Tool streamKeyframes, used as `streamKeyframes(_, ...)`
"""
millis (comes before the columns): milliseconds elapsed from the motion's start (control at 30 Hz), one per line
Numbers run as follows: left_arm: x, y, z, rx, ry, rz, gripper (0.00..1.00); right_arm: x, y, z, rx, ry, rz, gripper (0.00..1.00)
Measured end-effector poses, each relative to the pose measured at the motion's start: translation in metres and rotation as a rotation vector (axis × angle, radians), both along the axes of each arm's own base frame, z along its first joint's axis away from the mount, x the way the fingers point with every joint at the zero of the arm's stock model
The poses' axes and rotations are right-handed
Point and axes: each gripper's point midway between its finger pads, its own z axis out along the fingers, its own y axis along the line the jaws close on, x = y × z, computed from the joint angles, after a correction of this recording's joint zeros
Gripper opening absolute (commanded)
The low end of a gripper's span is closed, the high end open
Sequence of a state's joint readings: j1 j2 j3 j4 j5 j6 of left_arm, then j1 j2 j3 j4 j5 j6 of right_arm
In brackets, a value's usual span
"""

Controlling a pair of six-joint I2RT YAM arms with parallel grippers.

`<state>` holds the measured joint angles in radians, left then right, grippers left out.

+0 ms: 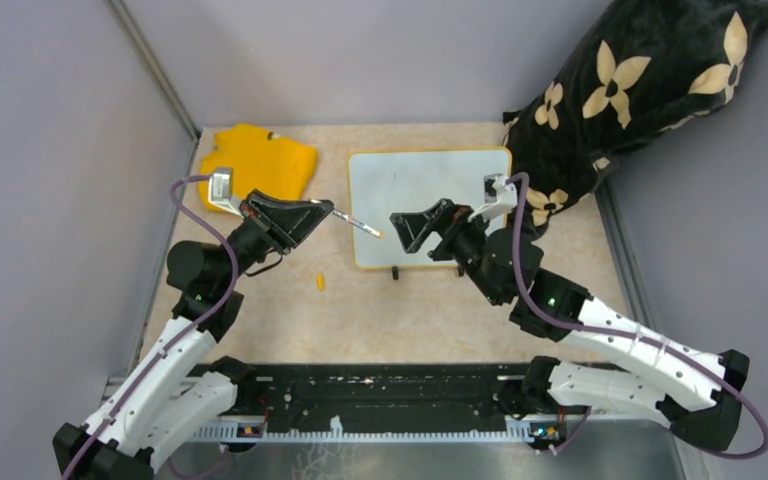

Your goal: Write a sentence on the whiteboard

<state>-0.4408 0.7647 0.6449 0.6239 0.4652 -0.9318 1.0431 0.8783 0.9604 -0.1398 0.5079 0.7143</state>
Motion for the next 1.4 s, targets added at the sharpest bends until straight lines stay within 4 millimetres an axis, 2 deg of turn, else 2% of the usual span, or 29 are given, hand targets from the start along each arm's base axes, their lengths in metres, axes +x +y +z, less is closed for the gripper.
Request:
streamKeyframes(67,0.001,0.001,0.001,-0.009,0.007,0.005,0.0,-0.003,0.003,-0.003,0.027,-0.04,0.027,0.98)
streamKeyframes(167,0.002,0.003,0.004,-0.03,0.019,0.013,0.0,-0.014,0.006,-0.018,0.061,-0.099,0.1,0.99)
streamKeyframes(233,0.003,0.005,0.007,-0.049,0.023,0.02,0.0,-0.02,0.009,-0.019,0.083,-0.128,0.148,0.99)
streamKeyframes(433,-0.001,0.012,0.023,-0.122,0.016,0.027,0.0,-0.04,0.02,0.039,0.237,-0.308,0.342,0.99)
streamKeyframes(533,-0.005,0.015,0.031,-0.162,0.014,0.019,0.0,-0.051,0.025,0.058,0.291,-0.382,0.43,0.99)
streamKeyframes(667,-0.009,0.019,0.042,-0.218,0.006,0.004,0.0,-0.061,0.043,0.067,0.325,-0.419,0.547,0.98)
streamKeyframes(800,-0.015,0.024,0.052,-0.256,-0.014,-0.002,0.0,-0.06,0.061,0.06,0.317,-0.395,0.611,0.96)
streamKeyframes(967,-0.019,0.026,0.057,-0.277,-0.026,-0.007,0.0,-0.062,0.07,0.074,0.358,-0.414,0.654,0.89)
streamKeyframes(1200,-0.014,0.025,0.056,-0.287,-0.006,-0.009,0.0,-0.058,0.08,0.099,0.442,-0.443,0.677,0.7)
streamKeyframes(1400,-0.008,0.028,0.058,-0.331,0.028,0.001,0.0,-0.054,0.089,0.105,0.469,-0.439,0.694,0.61)
